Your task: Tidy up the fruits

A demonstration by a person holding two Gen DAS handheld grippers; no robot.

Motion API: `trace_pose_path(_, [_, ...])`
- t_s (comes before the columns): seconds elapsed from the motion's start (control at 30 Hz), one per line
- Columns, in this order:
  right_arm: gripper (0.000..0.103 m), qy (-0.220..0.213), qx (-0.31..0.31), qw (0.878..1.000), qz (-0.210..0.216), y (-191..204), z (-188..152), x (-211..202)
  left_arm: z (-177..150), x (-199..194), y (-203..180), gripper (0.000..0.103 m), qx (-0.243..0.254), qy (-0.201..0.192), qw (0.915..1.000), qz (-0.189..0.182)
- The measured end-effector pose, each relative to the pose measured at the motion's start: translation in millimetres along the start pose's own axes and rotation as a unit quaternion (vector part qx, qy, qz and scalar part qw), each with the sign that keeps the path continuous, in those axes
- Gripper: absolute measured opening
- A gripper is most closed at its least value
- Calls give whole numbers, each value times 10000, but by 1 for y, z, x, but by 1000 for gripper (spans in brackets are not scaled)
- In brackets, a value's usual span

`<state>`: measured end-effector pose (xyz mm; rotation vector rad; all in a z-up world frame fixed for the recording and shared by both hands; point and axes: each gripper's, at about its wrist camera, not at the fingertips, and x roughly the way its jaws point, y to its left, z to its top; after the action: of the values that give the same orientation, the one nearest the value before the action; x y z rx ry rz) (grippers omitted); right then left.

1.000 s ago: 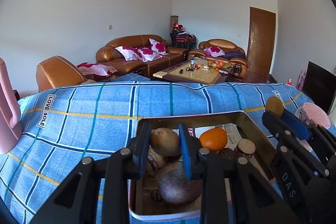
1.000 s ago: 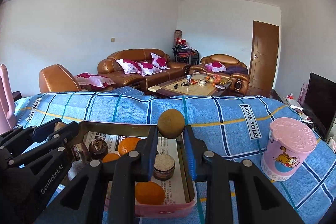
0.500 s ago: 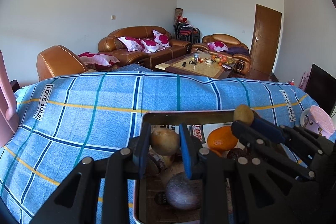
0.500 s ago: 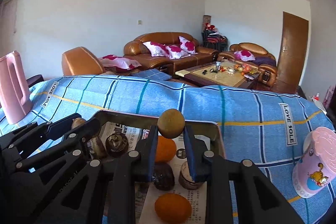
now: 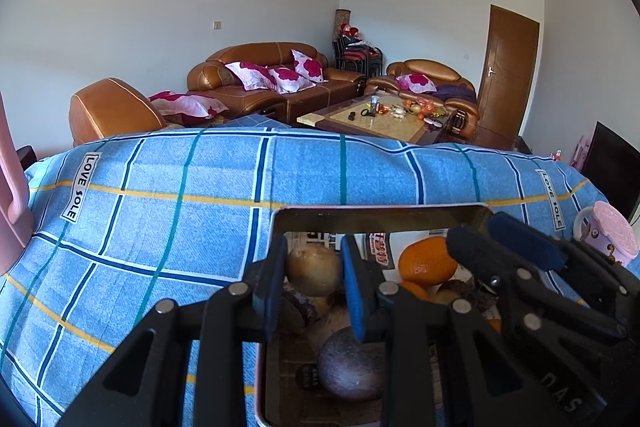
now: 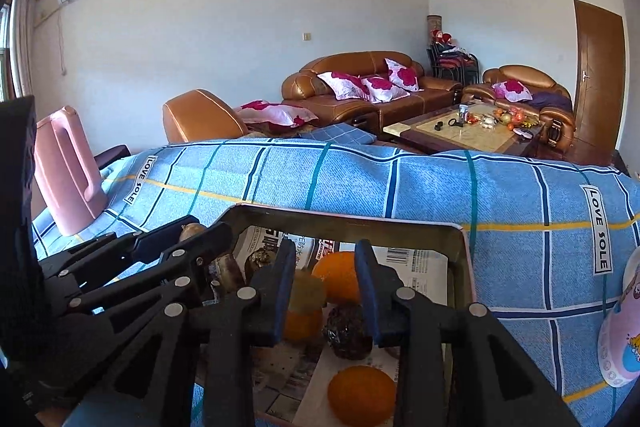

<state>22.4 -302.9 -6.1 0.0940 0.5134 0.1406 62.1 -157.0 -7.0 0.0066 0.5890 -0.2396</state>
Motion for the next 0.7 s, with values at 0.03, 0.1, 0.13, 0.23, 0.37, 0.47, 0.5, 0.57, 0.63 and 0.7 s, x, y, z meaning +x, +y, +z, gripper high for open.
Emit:
trace_pose_path(0.03, [45,-118,48,9999,-62,-1,0,-4,0,0,0,29,0,-1,10000,2])
trace_pose_path(0.1, [55,-346,171,9990,-221,-4,-1,-13,0,1,-1,29,24,20,10000,21])
trace_pose_path(0.13, [62,-441,224,9983,-310,-5,-2,-17,0,1,-2,32,41,16,10000,61])
trace_pose_path(0.23, [71,-692,335,9950,-639,-8,-2,-28,0,-3,-4,60,99,-83,9998,151])
trace_pose_path(0.37, [75,-966,430,9893,-1003,-10,0,-39,-2,-16,-8,100,173,-451,9982,361])
trace_pose_path(0.47, [81,-1105,389,9841,-1335,-8,0,-44,-5,-29,-12,103,255,-774,9957,439])
trace_pose_path(0.5, [81,-1138,365,9827,-1417,-7,-1,-44,-7,-32,-13,103,303,-824,9950,467])
trace_pose_path(0.57, [83,-1226,360,9804,-1501,-9,-3,-50,-9,-36,-14,103,372,-854,9947,445])
trace_pose_path(0.63, [83,-1281,334,9768,-1683,-8,-4,-55,-8,-39,-14,103,370,-904,9943,431])
trace_pose_path(0.7, [83,-1363,299,9745,-1760,-6,-6,-62,-10,-45,-13,103,342,-985,9936,442])
